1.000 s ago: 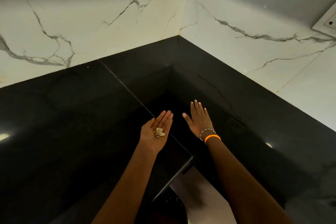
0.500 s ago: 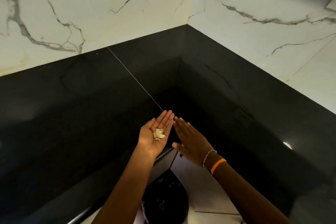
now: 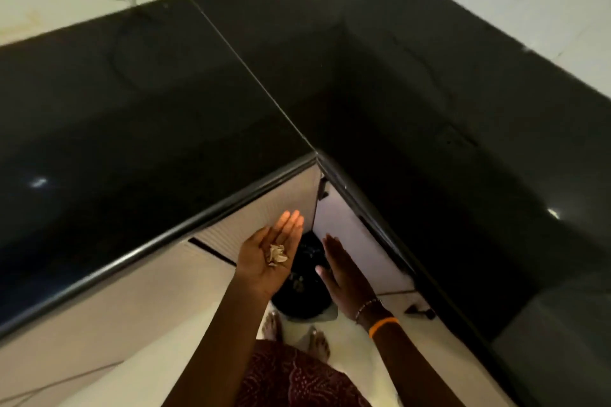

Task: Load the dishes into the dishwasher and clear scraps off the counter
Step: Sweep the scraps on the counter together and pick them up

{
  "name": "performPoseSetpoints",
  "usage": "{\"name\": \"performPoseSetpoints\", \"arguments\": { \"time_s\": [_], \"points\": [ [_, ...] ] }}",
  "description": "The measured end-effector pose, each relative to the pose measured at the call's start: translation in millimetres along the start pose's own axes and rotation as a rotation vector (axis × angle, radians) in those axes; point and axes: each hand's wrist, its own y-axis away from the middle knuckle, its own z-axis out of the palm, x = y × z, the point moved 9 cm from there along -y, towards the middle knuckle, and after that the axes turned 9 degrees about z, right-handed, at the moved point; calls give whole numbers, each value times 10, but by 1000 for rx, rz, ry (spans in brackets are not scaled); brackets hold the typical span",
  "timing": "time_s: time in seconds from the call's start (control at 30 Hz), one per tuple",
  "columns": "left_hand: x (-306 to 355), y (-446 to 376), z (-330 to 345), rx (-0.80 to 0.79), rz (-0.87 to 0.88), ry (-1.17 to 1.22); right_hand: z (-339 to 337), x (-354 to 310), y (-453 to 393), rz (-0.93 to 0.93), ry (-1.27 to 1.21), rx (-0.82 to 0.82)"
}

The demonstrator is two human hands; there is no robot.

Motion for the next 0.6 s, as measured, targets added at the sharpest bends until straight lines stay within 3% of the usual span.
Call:
{"name": "performPoseSetpoints", "arguments": {
  "time_s": [0.17,0.37,0.6],
  "points": [
    [-247,-502,-719,128,-12,-94,479,505,32,196,-209,-44],
    [-705,-1293,-2194,398,-40,-93,1488,1237,-133,305,-302,-64],
    [-1065,-2161,-2992,439,-80,-163,2300,1608,-405,358,-400,-40]
  ]
}}
